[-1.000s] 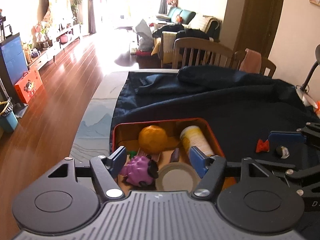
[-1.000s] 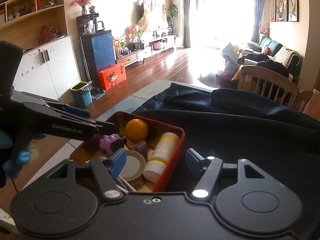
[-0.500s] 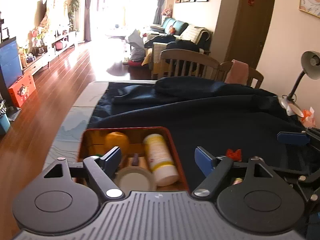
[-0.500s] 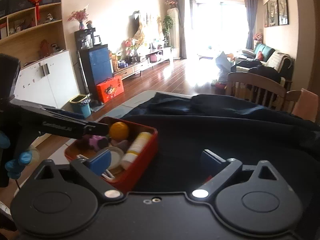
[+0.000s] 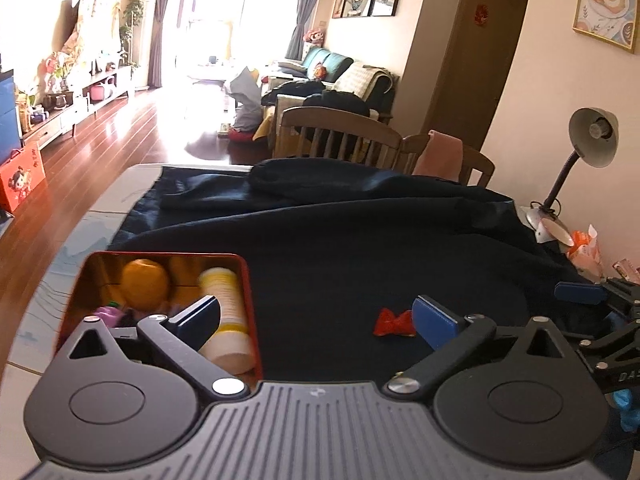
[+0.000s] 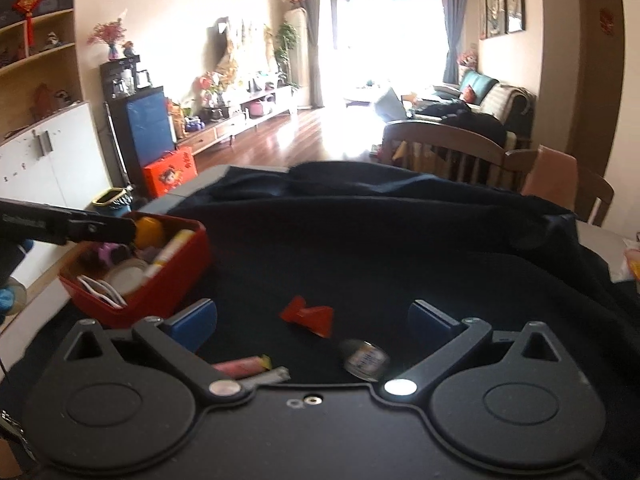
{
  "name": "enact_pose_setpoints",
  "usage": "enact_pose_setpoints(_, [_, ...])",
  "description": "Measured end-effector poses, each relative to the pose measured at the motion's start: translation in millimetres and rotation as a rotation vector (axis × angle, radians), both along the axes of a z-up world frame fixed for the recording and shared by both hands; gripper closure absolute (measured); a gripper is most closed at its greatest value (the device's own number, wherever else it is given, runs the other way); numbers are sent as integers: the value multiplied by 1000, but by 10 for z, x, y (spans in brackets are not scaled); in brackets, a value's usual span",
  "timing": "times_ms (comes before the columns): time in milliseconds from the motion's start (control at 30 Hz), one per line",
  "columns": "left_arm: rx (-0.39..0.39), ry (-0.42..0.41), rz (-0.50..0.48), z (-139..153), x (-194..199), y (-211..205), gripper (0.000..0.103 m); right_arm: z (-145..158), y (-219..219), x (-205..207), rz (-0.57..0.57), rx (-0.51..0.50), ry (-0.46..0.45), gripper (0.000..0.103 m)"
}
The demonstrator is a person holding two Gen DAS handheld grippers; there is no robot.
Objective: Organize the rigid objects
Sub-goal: 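Withdraw both tools from the tin toward the remaining small items, then grasp the pink tube with the left tool while the right tool grasps the glass jar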
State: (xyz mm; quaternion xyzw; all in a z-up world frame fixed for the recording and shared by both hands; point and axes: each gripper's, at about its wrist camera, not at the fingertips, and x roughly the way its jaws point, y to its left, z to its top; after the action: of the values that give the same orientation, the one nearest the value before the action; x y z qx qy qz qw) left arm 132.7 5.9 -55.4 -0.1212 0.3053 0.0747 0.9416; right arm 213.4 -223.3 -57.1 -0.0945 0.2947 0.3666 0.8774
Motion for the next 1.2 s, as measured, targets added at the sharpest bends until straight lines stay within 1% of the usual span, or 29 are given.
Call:
enact_pose_setpoints(200, [2,7,-31,-105,138,-228,0,-143,-152,138,12,-32,20,1])
enact_pose_setpoints(267, [-10,36,-45,-177,217,-290,0,-186,-168,200,31,-46,29,1])
enact_pose_setpoints(333, [-23,83,-51,-267,289,-335,0,-253,-146,221,82,-66,28,1])
enact_pose_setpoints(400, [-27,113,-47,-363,341,-371,0,-334,-96,246,116,-103,18,1])
enact_pose_setpoints(467, [-11,143,-46,-467,390,-406,0,-404,-40,282,136,-125,22,1])
enact_pose_setpoints(600, [18,188,-94,-666,463,-482,0,-550,37,424,151,-162,51,2])
enact_pose_setpoints(700, [62,216,-118,-778,506,-562,0,-665,57,529,147,-184,74,4])
enact_pose_setpoints(967, [111,266,-114,-968,586,-629,0,-827,106,709,159,-197,124,9])
enact_pose_setpoints(1133, [126,301,-137,-1087,652,-657,0,-923,184,791,164,-226,144,16])
enact_pose_setpoints(1200, [145,310,-146,-1118,677,-675,1,-953,208,820,168,-232,149,19])
